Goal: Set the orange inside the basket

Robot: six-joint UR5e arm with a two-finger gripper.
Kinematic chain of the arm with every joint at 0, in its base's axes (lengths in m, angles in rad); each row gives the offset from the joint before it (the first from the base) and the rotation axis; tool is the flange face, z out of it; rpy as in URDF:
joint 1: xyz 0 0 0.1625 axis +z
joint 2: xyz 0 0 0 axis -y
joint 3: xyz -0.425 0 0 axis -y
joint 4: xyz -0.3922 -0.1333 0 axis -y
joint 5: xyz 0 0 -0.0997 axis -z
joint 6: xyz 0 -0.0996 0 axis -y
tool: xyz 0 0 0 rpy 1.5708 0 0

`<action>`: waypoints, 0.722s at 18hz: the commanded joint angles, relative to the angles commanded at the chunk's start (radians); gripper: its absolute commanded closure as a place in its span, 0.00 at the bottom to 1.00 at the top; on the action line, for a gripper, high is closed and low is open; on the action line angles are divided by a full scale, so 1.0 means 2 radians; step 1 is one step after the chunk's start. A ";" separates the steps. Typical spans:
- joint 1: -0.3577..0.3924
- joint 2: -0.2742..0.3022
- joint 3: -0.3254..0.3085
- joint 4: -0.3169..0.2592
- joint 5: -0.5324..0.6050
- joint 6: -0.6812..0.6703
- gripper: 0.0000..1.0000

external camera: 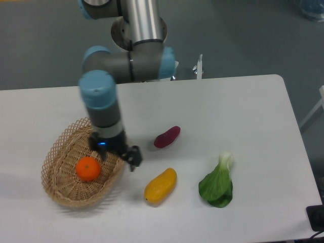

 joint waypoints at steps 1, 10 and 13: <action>0.019 0.001 0.001 -0.001 -0.002 0.017 0.00; 0.140 -0.005 0.011 0.002 -0.013 0.113 0.00; 0.167 -0.005 0.010 -0.001 -0.044 0.185 0.00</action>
